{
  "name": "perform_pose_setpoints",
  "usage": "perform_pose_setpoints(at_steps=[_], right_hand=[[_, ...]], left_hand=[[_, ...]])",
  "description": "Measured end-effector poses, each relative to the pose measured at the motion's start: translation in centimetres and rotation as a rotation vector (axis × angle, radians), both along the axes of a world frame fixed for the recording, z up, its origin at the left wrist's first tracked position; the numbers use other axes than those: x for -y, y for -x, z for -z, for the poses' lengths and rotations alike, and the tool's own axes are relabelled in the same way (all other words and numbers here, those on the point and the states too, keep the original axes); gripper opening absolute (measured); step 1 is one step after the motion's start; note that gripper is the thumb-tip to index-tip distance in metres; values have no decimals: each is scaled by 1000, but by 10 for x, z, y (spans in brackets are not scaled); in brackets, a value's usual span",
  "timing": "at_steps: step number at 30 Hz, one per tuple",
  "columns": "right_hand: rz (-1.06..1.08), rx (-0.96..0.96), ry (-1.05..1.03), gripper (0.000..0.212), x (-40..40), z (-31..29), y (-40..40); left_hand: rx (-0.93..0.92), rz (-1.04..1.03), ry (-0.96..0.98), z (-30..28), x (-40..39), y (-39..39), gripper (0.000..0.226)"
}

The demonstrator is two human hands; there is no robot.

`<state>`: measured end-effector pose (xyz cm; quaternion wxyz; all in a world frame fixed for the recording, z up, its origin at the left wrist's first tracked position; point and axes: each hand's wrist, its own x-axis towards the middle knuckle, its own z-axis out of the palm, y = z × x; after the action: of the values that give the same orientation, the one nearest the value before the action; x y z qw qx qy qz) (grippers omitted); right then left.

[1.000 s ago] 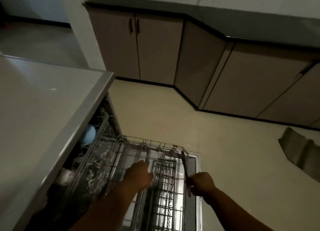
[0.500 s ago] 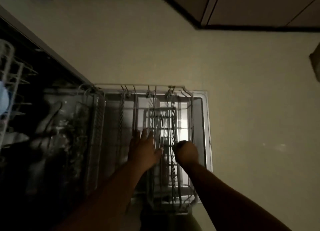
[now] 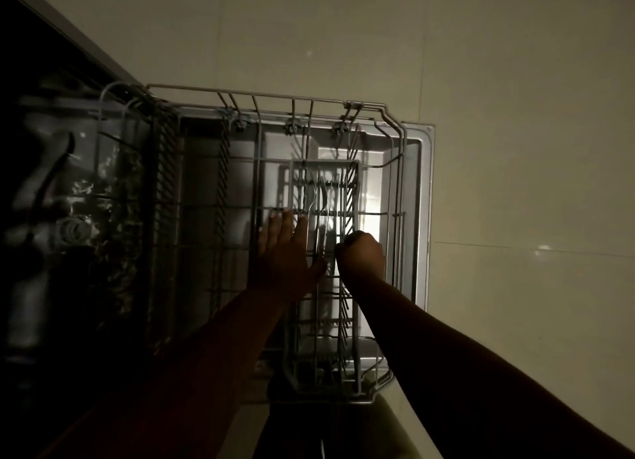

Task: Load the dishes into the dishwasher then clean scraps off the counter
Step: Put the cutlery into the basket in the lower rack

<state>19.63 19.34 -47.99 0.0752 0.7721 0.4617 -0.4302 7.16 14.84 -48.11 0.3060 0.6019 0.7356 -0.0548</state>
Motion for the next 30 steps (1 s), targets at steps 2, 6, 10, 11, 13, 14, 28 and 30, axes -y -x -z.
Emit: perform_pose_setpoints(at_steps=[2,6,10,11,13,14,28,30], right_hand=[[-10,7,-1,11,-1,2,2],[-49,51,22,13,-3,5,5],[-117,102,48,16,-3,7,3],[-148,119,58,16,-3,7,1],[-223,136,47,19,-1,6,-2],[-251,128,24,21,0,4,-4],[-1072,67,-233,55,35,-137,28],[-1195,52,-310,68,40,-169,49]], left_hand=[[8,-10,-21,4,1,1,92],[2,5,-45,12,7,0,96],[10,4,-47,14,14,-1,87],[10,6,-54,14,17,-1,87],[5,4,-89,10,21,0,88],[1,2,-91,7,21,1,89],[-96,-188,-121,-127,84,45,92],[-158,-237,-141,-164,94,52,90]])
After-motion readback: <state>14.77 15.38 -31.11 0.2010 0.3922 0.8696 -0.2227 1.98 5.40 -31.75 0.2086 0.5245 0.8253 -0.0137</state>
